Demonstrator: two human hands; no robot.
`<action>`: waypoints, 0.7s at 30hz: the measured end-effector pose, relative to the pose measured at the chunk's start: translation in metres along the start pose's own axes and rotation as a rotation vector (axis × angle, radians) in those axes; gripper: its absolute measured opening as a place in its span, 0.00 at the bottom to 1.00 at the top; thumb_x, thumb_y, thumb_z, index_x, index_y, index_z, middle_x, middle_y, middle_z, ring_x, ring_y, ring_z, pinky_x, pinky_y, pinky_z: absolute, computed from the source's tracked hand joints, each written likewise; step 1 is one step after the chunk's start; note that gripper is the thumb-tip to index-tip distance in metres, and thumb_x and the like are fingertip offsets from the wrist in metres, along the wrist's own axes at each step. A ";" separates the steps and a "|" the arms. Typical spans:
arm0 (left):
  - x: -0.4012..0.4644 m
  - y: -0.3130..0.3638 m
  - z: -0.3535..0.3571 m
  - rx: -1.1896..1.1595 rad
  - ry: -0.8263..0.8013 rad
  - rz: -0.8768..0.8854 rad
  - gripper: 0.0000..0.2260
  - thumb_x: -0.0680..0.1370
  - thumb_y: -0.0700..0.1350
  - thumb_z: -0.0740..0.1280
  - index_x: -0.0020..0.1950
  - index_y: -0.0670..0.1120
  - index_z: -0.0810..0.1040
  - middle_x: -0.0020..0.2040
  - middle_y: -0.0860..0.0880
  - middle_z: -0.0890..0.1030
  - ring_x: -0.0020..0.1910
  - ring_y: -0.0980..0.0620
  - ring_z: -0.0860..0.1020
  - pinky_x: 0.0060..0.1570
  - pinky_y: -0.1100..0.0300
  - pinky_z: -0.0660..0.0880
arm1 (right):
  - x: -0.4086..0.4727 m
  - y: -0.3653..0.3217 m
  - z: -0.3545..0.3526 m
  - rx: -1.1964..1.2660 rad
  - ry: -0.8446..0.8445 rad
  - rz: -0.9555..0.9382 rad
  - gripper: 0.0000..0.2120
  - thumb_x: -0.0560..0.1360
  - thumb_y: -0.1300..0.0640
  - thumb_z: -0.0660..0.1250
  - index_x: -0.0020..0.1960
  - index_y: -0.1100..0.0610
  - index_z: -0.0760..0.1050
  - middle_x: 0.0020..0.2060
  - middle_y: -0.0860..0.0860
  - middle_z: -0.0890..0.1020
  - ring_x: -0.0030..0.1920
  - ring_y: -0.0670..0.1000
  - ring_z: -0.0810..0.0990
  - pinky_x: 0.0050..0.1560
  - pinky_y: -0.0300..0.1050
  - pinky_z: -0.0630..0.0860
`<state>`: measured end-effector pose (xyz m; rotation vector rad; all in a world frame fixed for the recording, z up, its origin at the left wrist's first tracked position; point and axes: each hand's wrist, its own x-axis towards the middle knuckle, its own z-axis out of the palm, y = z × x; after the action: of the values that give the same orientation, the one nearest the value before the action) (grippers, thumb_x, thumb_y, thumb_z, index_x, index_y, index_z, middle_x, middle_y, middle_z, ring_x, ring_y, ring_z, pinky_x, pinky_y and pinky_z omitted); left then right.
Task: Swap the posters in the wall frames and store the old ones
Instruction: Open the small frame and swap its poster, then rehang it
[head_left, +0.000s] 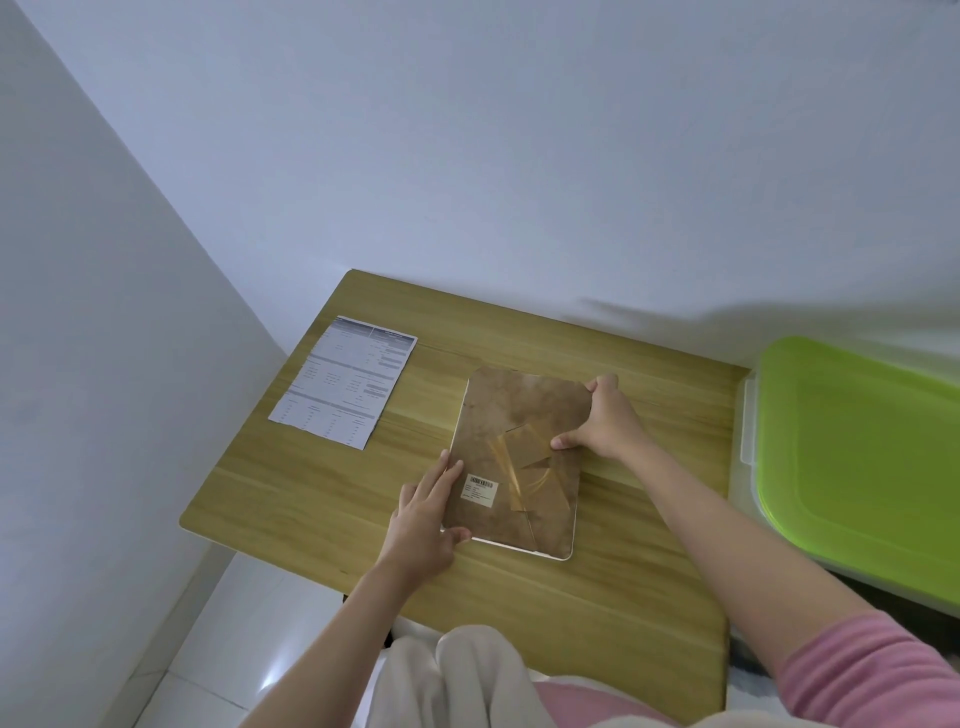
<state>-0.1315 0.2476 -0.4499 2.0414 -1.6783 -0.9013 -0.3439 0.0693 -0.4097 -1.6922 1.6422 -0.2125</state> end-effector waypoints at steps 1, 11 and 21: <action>-0.001 0.001 -0.001 0.013 0.004 0.004 0.39 0.71 0.44 0.71 0.75 0.57 0.53 0.72 0.67 0.47 0.66 0.52 0.60 0.64 0.51 0.67 | -0.001 0.000 -0.001 0.021 0.002 -0.010 0.46 0.55 0.51 0.83 0.62 0.60 0.59 0.58 0.54 0.70 0.57 0.52 0.70 0.52 0.43 0.68; 0.001 0.005 -0.001 0.001 0.072 0.003 0.34 0.69 0.42 0.73 0.70 0.54 0.62 0.59 0.53 0.64 0.59 0.53 0.63 0.63 0.55 0.68 | -0.039 0.015 0.017 0.300 0.088 -0.164 0.39 0.66 0.57 0.77 0.69 0.50 0.57 0.47 0.50 0.78 0.47 0.48 0.78 0.46 0.41 0.74; -0.002 0.002 0.002 0.008 0.129 0.014 0.33 0.69 0.41 0.74 0.70 0.53 0.63 0.60 0.52 0.65 0.61 0.53 0.65 0.58 0.64 0.66 | -0.115 0.056 0.075 0.318 0.233 -0.177 0.31 0.68 0.61 0.75 0.68 0.52 0.68 0.38 0.46 0.79 0.43 0.45 0.79 0.48 0.34 0.73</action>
<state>-0.1345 0.2488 -0.4492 2.0438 -1.6282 -0.7419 -0.3619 0.2100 -0.4534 -1.6094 1.5232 -0.7425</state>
